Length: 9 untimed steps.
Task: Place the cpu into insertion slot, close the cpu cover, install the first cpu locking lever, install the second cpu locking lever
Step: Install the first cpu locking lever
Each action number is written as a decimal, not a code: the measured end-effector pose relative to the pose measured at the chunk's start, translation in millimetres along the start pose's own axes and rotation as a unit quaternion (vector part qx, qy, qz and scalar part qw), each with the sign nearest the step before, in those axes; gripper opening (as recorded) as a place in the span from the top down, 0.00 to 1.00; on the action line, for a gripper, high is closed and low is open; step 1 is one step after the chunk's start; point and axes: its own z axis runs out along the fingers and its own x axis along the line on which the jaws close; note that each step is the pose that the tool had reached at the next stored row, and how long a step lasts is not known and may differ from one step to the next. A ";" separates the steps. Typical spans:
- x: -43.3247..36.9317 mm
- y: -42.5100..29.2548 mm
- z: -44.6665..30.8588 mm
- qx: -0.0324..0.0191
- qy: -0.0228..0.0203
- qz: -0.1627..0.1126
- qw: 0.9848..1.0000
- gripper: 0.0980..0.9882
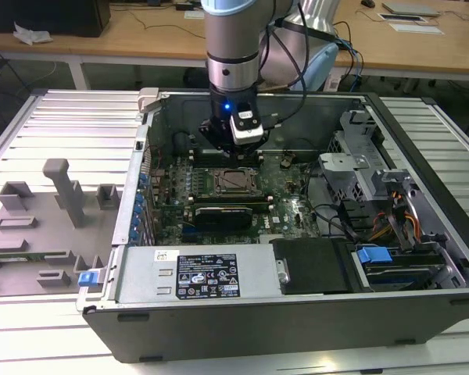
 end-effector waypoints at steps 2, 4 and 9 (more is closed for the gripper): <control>-1.5 -4.5 0.2 0.002 -0.001 0.000 1.000 0.99; -2.5 -7.4 0.5 0.005 -0.001 -0.002 1.000 0.99; -2.6 -8.3 2.0 0.007 0.001 -0.043 0.999 0.99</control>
